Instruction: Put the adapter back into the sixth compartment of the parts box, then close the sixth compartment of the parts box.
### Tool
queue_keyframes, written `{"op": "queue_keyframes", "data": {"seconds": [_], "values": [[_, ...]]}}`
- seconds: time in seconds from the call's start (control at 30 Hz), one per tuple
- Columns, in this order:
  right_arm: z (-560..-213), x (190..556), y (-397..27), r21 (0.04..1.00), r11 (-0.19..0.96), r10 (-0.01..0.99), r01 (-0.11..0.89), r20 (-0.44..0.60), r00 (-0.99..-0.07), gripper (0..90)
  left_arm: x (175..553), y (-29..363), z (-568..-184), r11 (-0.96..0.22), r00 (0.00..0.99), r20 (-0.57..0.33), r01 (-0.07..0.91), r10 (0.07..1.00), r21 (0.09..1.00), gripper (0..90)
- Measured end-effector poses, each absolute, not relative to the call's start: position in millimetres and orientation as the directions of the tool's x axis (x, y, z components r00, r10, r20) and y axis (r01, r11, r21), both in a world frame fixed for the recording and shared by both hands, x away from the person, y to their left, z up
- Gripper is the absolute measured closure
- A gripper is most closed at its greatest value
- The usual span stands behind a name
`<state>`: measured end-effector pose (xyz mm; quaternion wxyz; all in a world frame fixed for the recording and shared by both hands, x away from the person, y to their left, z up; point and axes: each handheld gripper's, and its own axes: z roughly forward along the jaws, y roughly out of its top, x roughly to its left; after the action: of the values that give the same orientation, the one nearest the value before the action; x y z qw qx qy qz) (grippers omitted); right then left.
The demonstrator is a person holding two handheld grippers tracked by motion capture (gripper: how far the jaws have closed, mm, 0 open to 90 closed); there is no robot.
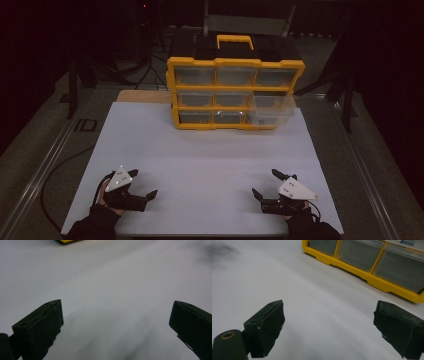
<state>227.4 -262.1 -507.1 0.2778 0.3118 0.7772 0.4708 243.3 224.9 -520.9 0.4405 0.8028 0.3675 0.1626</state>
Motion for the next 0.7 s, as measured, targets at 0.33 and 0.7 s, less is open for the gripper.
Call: {"op": "queue_keyframes", "data": {"seconds": [0.33, 0.7], "values": [[-506.6, 227.5, -261.1, 0.904, 0.366, 0.745, 0.221, -0.143, -0.652, 9.5, 242.9, 225.8, -520.4, -0.333, 0.674, -0.072, 0.452, 0.735, 0.827, 0.0], [-505.1, 227.4, -260.6, 0.902, 0.368, 0.745, 0.225, -0.141, -0.652, 9.5, 241.7, 225.4, -518.8, -0.330, 0.680, -0.069, 0.439, 0.730, 0.835, 0.0]]}}
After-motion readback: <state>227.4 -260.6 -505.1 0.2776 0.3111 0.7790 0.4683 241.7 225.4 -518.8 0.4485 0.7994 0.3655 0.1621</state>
